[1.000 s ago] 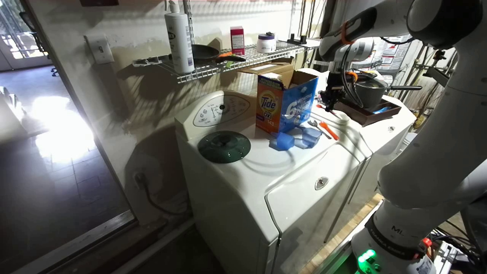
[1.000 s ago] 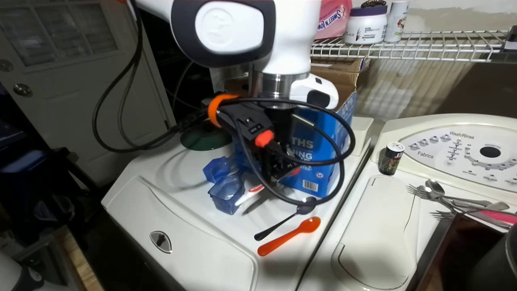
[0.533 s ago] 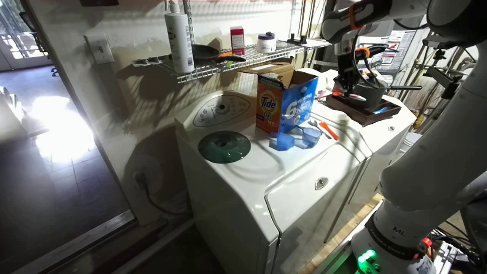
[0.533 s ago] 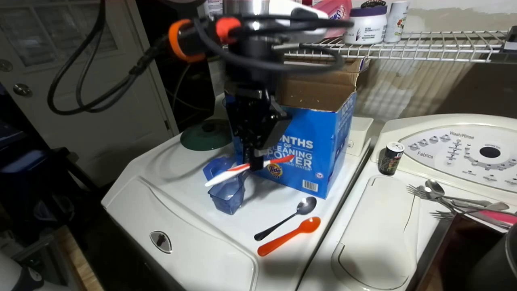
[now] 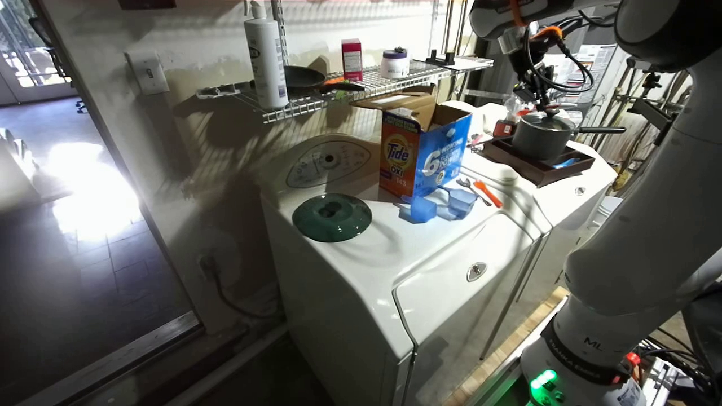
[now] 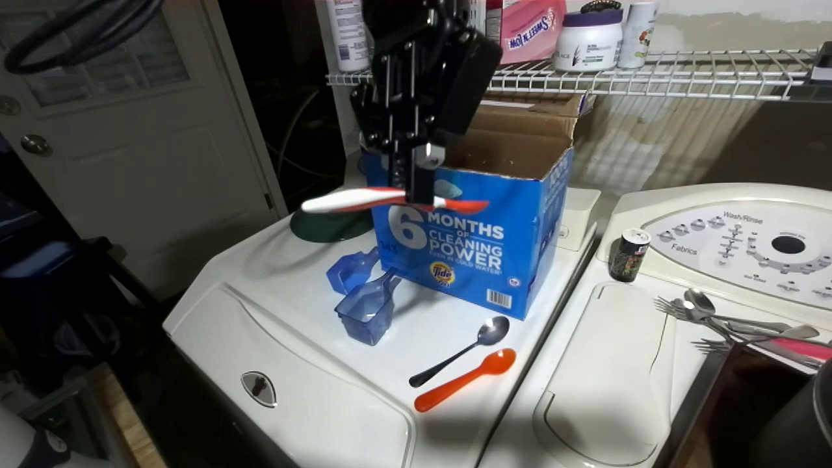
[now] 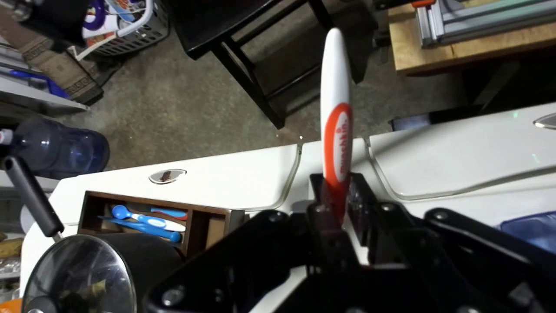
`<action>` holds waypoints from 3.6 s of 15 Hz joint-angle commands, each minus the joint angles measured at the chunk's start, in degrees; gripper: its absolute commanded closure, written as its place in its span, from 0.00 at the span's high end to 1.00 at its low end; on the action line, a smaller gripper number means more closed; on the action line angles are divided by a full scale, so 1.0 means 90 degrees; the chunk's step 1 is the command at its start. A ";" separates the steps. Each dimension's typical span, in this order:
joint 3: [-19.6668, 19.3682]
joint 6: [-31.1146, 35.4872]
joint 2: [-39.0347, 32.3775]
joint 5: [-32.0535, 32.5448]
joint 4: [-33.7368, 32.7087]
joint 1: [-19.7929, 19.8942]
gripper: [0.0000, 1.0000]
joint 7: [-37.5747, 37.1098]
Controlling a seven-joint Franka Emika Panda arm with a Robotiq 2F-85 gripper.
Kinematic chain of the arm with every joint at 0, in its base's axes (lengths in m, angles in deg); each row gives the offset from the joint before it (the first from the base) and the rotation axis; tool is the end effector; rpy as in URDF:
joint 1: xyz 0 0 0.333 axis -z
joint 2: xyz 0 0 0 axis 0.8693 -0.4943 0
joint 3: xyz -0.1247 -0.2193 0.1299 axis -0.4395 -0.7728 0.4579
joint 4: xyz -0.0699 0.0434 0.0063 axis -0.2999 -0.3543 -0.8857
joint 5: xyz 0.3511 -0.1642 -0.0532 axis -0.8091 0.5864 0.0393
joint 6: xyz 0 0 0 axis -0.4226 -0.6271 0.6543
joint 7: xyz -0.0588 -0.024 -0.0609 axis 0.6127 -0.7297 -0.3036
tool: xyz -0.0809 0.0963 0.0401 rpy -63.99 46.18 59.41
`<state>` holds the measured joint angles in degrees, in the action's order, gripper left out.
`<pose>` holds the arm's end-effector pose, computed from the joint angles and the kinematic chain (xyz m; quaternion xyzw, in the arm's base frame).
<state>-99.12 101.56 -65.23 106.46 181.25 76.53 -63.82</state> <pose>0.4247 -0.3278 0.5074 0.9502 -0.0846 -0.2436 0.1748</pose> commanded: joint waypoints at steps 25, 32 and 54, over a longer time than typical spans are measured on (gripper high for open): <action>0.0743 0.2229 -0.1601 0.1700 -0.1302 -0.0519 0.04 0.2275; 0.0810 0.3145 -0.1988 0.1567 -0.1312 -0.0480 0.04 0.3836; 0.1137 0.2876 -0.2707 0.1390 -0.1450 -0.0840 0.04 0.6974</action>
<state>-89.01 128.48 -87.43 119.56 169.62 69.35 -5.92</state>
